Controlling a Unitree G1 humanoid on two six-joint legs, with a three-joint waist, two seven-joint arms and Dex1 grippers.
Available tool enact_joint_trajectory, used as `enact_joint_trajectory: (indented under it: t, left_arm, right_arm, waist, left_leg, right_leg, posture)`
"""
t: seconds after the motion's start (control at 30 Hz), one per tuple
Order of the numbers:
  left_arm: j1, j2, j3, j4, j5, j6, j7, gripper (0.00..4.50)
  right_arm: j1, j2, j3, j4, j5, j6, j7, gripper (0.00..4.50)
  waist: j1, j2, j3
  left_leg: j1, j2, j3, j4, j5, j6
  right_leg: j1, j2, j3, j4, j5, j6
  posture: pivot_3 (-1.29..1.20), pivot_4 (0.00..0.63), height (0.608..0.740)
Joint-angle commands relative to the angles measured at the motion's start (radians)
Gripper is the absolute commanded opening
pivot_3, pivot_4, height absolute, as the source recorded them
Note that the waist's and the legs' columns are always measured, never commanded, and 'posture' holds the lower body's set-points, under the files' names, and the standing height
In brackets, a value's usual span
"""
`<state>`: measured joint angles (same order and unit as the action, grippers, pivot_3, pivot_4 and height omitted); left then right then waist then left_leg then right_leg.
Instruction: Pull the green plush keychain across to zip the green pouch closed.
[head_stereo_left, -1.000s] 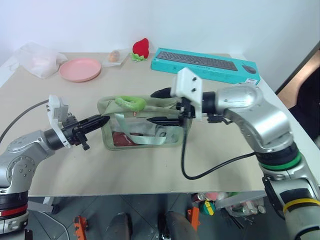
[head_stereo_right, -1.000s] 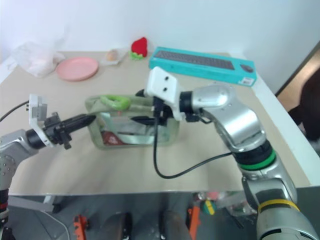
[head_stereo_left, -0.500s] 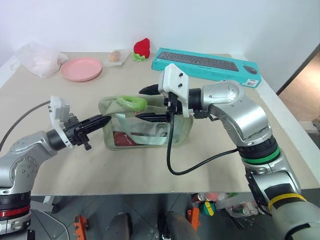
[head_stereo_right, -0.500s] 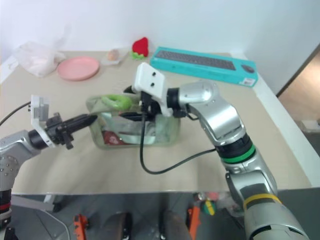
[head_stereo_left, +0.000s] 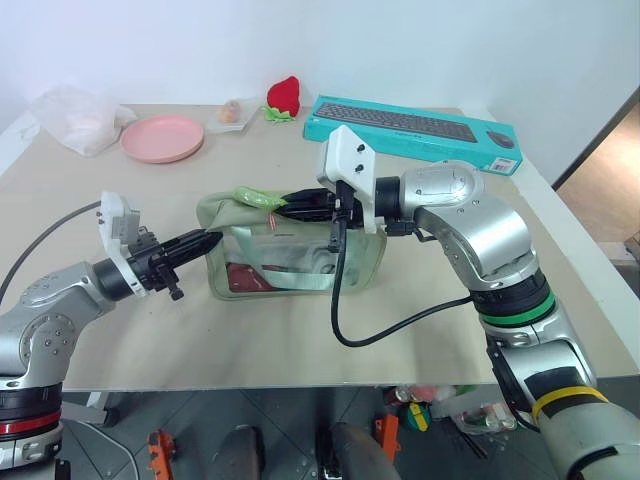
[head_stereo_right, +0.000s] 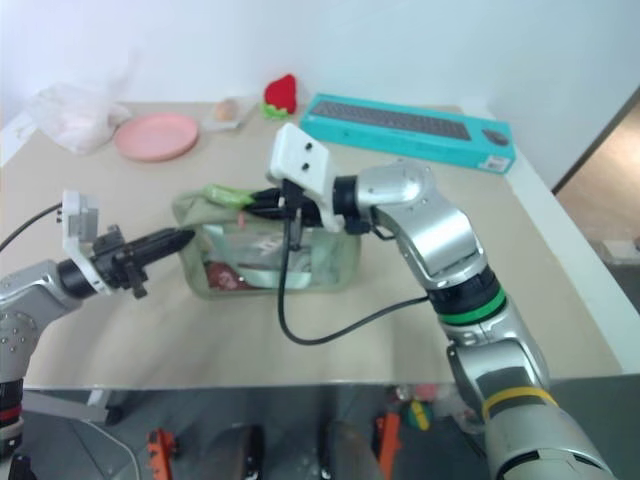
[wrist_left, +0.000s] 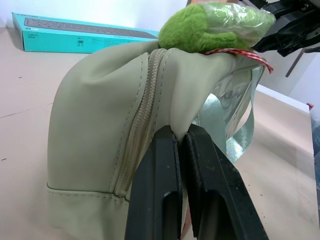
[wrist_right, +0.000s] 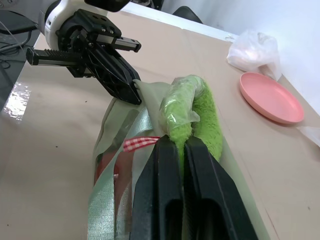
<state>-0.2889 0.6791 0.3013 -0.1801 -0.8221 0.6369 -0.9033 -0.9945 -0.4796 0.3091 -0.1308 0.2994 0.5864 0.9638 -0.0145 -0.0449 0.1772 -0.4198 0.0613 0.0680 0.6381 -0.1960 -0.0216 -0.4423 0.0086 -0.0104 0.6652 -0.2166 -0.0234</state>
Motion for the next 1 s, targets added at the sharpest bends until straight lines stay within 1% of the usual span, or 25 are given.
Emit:
enact_joint_trajectory:
  t: [0.03, 0.1, 0.2, 0.4, 0.5, 0.6, 0.73, 0.8, 0.87, 0.9, 0.97, 1.0]
  left_arm:
    - [0.001, -0.006, -0.017, -0.041, -0.003, -0.005, -0.006, 0.00]
    - [0.000, -0.009, -0.021, -0.040, -0.001, -0.005, -0.006, 0.00]
    - [-0.001, -0.011, -0.024, -0.039, 0.000, -0.005, -0.007, 0.00]
    - [-0.006, -0.013, -0.025, -0.029, 0.000, -0.013, -0.007, 0.00]
    - [-0.012, -0.012, -0.028, -0.022, 0.000, -0.012, -0.010, 0.00]
    - [-0.020, -0.009, -0.030, -0.018, 0.000, -0.011, -0.015, 0.00]
    - [-0.022, -0.004, -0.031, -0.016, 0.001, -0.010, -0.022, 0.00]
    - [-0.024, 0.001, -0.031, -0.012, -0.001, -0.009, -0.027, 0.00]
    - [-0.027, 0.007, -0.034, -0.006, -0.001, -0.010, -0.032, 0.00]
    - [-0.028, 0.008, -0.036, -0.004, -0.002, -0.010, -0.033, 0.00]
    - [-0.034, 0.010, -0.037, 0.001, -0.003, -0.007, -0.037, 0.00]
    - [-0.038, 0.010, -0.037, 0.002, -0.006, -0.001, -0.037, 0.00]
  right_arm:
    - [-0.023, 0.006, -0.046, -0.006, 0.012, -0.001, 0.000, 0.01]
    - [-0.030, 0.001, -0.074, 0.007, 0.026, 0.015, -0.005, 0.01]
    - [-0.039, -0.029, -0.150, 0.019, 0.072, 0.051, 0.000, 0.01]
    - [0.006, -0.190, -0.308, 0.024, 0.130, 0.112, 0.013, 0.01]
    - [0.076, -0.321, -0.354, 0.037, 0.079, 0.071, 0.023, 0.01]
    - [0.140, -0.460, -0.396, 0.079, 0.029, 0.021, 0.030, 0.01]
    - [0.191, -0.599, -0.435, 0.177, -0.031, -0.033, 0.016, 0.01]
    - [0.243, -0.658, -0.442, 0.222, -0.067, -0.057, 0.002, 0.01]
    - [0.320, -0.682, -0.431, 0.214, -0.079, -0.067, 0.002, 0.01]
    - [0.360, -0.674, -0.421, 0.188, -0.064, -0.055, 0.007, 0.01]
    - [0.435, -0.632, -0.372, 0.107, -0.043, -0.030, 0.013, 0.01]
    - [0.469, -0.583, -0.324, 0.042, -0.027, 0.002, 0.004, 0.01]
  waist:
    - [0.000, 0.000, 0.000]
    - [0.000, 0.000, 0.000]
    - [0.001, 0.000, 0.000]
    - [0.009, 0.000, 0.000]
    - [0.022, 0.000, 0.000]
    - [0.024, 0.001, 0.001]
    - [0.022, 0.002, 0.001]
    - [0.020, 0.002, 0.001]
    - [0.019, 0.002, 0.001]
    - [0.018, 0.002, 0.001]
    - [0.017, 0.002, 0.001]
    - [0.016, 0.002, 0.001]
  left_leg:
    - [0.000, 0.000, 0.000, 0.000, 0.000, 0.000]
    - [0.000, 0.000, 0.000, 0.000, 0.000, 0.000]
    - [0.000, 0.000, 0.000, 0.000, 0.000, 0.000]
    - [-0.001, -0.004, 0.000, 0.000, -0.001, 0.001]
    - [-0.001, -0.005, 0.000, 0.000, -0.001, 0.002]
    - [-0.001, -0.007, 0.001, 0.000, -0.001, 0.002]
    - [-0.001, -0.010, 0.001, 0.000, -0.002, 0.004]
    - [-0.001, -0.010, 0.000, 0.000, -0.002, 0.004]
    - [-0.001, -0.010, 0.000, 0.000, -0.002, 0.004]
    - [-0.001, -0.009, 0.000, 0.000, -0.002, 0.004]
    - [0.000, -0.008, 0.000, -0.001, -0.002, 0.004]
    - [0.000, -0.008, 0.000, -0.001, -0.002, 0.004]
  right_leg:
    - [0.000, 0.000, 0.000, 0.000, 0.000, 0.000]
    - [0.000, 0.000, 0.000, 0.000, 0.000, 0.000]
    - [0.000, 0.000, 0.000, 0.000, 0.000, 0.000]
    - [0.000, -0.005, 0.000, 0.000, -0.001, 0.002]
    - [0.000, -0.006, 0.000, 0.000, -0.002, 0.003]
    - [0.000, -0.008, -0.001, 0.000, -0.003, 0.004]
    - [0.000, -0.009, 0.001, 0.000, -0.003, 0.005]
    - [0.000, -0.008, 0.001, 0.000, -0.003, 0.005]
    - [0.000, -0.007, 0.001, 0.000, -0.003, 0.005]
    - [0.000, -0.007, 0.001, 0.000, -0.003, 0.004]
    - [0.000, -0.006, 0.001, 0.000, -0.003, 0.004]
    - [0.000, -0.005, 0.001, 0.000, -0.003, 0.004]
  posture:
    - [0.00, 0.150, 0.740]
    - [0.00, 0.150, 0.740]
    - [0.00, 0.150, 0.740]
    - [0.00, 0.150, 0.740]
    - [0.00, 0.150, 0.740]
    - [0.00, 0.150, 0.740]
    - [0.00, 0.150, 0.740]
    - [0.00, 0.150, 0.740]
    - [0.00, 0.150, 0.740]
    - [0.00, 0.150, 0.740]
    - [0.00, 0.150, 0.740]
    - [0.00, 0.150, 0.740]
